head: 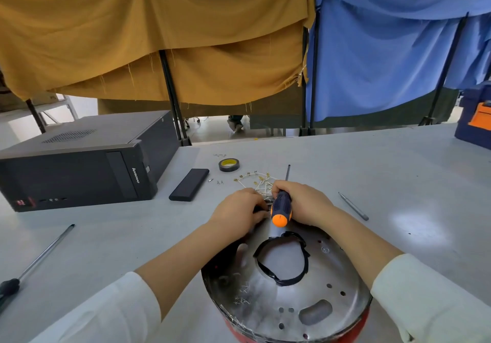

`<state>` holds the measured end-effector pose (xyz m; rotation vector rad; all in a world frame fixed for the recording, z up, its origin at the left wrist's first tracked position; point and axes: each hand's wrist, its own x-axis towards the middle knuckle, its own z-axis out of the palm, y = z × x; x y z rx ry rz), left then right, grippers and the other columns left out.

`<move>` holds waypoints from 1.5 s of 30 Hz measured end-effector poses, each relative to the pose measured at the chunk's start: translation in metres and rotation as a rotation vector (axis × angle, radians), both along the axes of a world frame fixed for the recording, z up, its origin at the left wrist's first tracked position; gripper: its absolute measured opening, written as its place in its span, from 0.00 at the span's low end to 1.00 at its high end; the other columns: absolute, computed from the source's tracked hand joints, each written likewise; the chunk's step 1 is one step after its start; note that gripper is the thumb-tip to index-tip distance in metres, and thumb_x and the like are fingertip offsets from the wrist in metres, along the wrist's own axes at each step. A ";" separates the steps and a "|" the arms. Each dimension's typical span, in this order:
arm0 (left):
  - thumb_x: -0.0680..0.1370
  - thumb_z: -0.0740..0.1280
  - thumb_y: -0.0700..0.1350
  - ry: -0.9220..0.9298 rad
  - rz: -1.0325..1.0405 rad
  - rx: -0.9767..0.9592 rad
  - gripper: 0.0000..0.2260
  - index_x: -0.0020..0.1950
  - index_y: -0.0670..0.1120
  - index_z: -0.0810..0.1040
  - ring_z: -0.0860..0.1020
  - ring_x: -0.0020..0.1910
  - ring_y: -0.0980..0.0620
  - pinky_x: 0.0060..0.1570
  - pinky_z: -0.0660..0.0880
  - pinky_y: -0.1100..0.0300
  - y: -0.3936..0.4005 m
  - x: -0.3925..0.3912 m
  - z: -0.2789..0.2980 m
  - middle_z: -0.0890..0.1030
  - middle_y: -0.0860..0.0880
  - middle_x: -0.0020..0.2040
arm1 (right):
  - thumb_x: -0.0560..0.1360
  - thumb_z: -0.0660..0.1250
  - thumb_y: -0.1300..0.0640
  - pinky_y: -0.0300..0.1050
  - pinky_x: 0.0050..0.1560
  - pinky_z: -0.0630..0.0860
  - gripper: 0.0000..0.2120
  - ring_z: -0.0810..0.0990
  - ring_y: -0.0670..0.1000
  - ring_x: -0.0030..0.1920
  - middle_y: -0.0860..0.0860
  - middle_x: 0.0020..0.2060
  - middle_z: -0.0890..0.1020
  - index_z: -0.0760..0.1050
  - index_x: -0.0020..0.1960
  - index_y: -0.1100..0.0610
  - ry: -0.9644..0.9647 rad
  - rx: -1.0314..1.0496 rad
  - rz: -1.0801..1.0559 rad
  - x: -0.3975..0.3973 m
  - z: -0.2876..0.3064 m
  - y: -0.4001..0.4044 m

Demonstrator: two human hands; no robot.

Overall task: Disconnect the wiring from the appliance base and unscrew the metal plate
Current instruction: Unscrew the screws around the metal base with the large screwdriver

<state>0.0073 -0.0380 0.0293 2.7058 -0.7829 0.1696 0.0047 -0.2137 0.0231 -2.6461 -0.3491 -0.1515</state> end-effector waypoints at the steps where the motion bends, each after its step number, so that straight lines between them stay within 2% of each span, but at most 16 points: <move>1: 0.77 0.65 0.46 -0.012 0.011 0.004 0.08 0.51 0.46 0.81 0.75 0.51 0.48 0.45 0.71 0.58 -0.001 0.001 0.001 0.76 0.49 0.52 | 0.70 0.61 0.61 0.46 0.40 0.68 0.13 0.73 0.54 0.44 0.46 0.43 0.77 0.65 0.42 0.43 -0.001 0.000 -0.001 0.001 0.000 0.000; 4: 0.76 0.65 0.48 -0.068 0.028 0.060 0.08 0.50 0.47 0.81 0.76 0.50 0.49 0.41 0.67 0.60 -0.007 0.002 0.004 0.76 0.52 0.56 | 0.70 0.61 0.61 0.45 0.38 0.67 0.13 0.72 0.53 0.42 0.45 0.41 0.76 0.64 0.40 0.42 -0.009 -0.007 0.000 0.002 -0.002 -0.001; 10: 0.76 0.64 0.50 -0.083 0.054 0.105 0.11 0.52 0.48 0.81 0.76 0.51 0.49 0.44 0.70 0.58 -0.017 0.004 0.001 0.75 0.54 0.59 | 0.70 0.61 0.60 0.47 0.40 0.70 0.12 0.72 0.52 0.41 0.45 0.40 0.76 0.65 0.40 0.43 -0.010 0.008 0.003 0.004 -0.004 -0.002; 16: 0.76 0.64 0.49 -0.077 0.077 0.024 0.10 0.52 0.49 0.82 0.76 0.51 0.49 0.41 0.70 0.60 -0.017 0.006 -0.002 0.76 0.54 0.58 | 0.70 0.62 0.60 0.46 0.40 0.70 0.13 0.74 0.53 0.43 0.45 0.42 0.77 0.65 0.39 0.42 0.005 0.015 0.006 0.004 -0.003 -0.002; 20: 0.77 0.63 0.49 -0.202 0.047 0.104 0.10 0.53 0.49 0.81 0.73 0.55 0.49 0.46 0.68 0.58 -0.014 0.006 -0.004 0.76 0.55 0.60 | 0.70 0.62 0.60 0.45 0.39 0.68 0.12 0.73 0.52 0.43 0.45 0.41 0.77 0.65 0.39 0.42 0.006 0.018 0.005 0.002 -0.001 -0.001; 24: 0.76 0.64 0.50 -0.281 -0.031 0.186 0.09 0.52 0.50 0.80 0.70 0.58 0.50 0.50 0.64 0.61 -0.010 0.006 0.000 0.75 0.55 0.60 | 0.70 0.61 0.60 0.45 0.37 0.66 0.11 0.72 0.52 0.41 0.45 0.40 0.76 0.65 0.41 0.44 0.003 0.016 0.004 0.001 -0.001 -0.001; 25: 0.75 0.65 0.50 -0.277 -0.057 0.146 0.08 0.51 0.51 0.81 0.70 0.58 0.52 0.51 0.65 0.61 -0.005 0.006 0.003 0.75 0.55 0.59 | 0.70 0.61 0.60 0.45 0.37 0.66 0.10 0.72 0.52 0.41 0.45 0.40 0.76 0.65 0.42 0.45 0.005 0.013 0.006 0.001 -0.001 -0.001; 27: 0.74 0.68 0.49 -0.223 -0.058 -0.065 0.04 0.47 0.52 0.80 0.74 0.55 0.55 0.52 0.71 0.60 0.009 0.008 0.013 0.78 0.55 0.54 | 0.69 0.61 0.60 0.44 0.35 0.65 0.11 0.71 0.52 0.40 0.45 0.39 0.76 0.65 0.43 0.44 0.006 -0.001 0.009 0.001 -0.001 -0.002; 30: 0.74 0.70 0.45 -0.070 0.055 -0.388 0.03 0.43 0.52 0.78 0.78 0.43 0.61 0.45 0.75 0.63 0.038 0.019 0.024 0.81 0.57 0.43 | 0.69 0.60 0.61 0.44 0.35 0.63 0.14 0.70 0.51 0.38 0.45 0.38 0.75 0.64 0.39 0.41 0.007 -0.004 0.015 0.001 -0.001 -0.002; 33: 0.74 0.71 0.45 0.044 0.244 -0.454 0.03 0.41 0.51 0.78 0.80 0.38 0.57 0.37 0.74 0.64 0.066 0.040 0.015 0.81 0.55 0.39 | 0.69 0.60 0.62 0.44 0.35 0.63 0.14 0.69 0.51 0.37 0.45 0.36 0.74 0.63 0.39 0.42 0.001 -0.006 0.021 0.001 -0.002 -0.002; 35: 0.75 0.70 0.45 0.083 0.364 -0.473 0.02 0.43 0.49 0.79 0.80 0.36 0.55 0.38 0.76 0.62 0.080 0.054 0.002 0.82 0.51 0.40 | 0.69 0.60 0.62 0.44 0.35 0.63 0.13 0.68 0.51 0.37 0.46 0.35 0.74 0.64 0.39 0.43 0.001 -0.007 0.022 0.002 -0.003 -0.002; 38: 0.75 0.69 0.43 0.083 0.478 -0.428 0.01 0.43 0.48 0.80 0.79 0.35 0.54 0.39 0.76 0.60 0.092 0.073 -0.015 0.83 0.47 0.42 | 0.69 0.59 0.61 0.45 0.36 0.64 0.10 0.69 0.51 0.37 0.47 0.38 0.76 0.65 0.43 0.47 0.002 -0.004 0.015 0.001 -0.004 -0.001; 42: 0.76 0.67 0.40 0.097 0.490 -0.248 0.04 0.46 0.45 0.81 0.79 0.47 0.49 0.48 0.76 0.57 0.082 0.093 -0.028 0.83 0.47 0.47 | 0.70 0.58 0.60 0.45 0.36 0.65 0.10 0.70 0.51 0.38 0.47 0.39 0.77 0.64 0.43 0.45 0.005 -0.014 0.006 -0.001 -0.003 0.000; 45: 0.77 0.64 0.40 0.113 0.479 -0.108 0.07 0.49 0.46 0.81 0.78 0.52 0.48 0.51 0.75 0.56 0.066 0.104 -0.031 0.82 0.48 0.51 | 0.70 0.58 0.59 0.44 0.35 0.64 0.11 0.70 0.51 0.38 0.45 0.36 0.75 0.63 0.42 0.43 -0.001 -0.034 0.005 -0.003 -0.002 0.001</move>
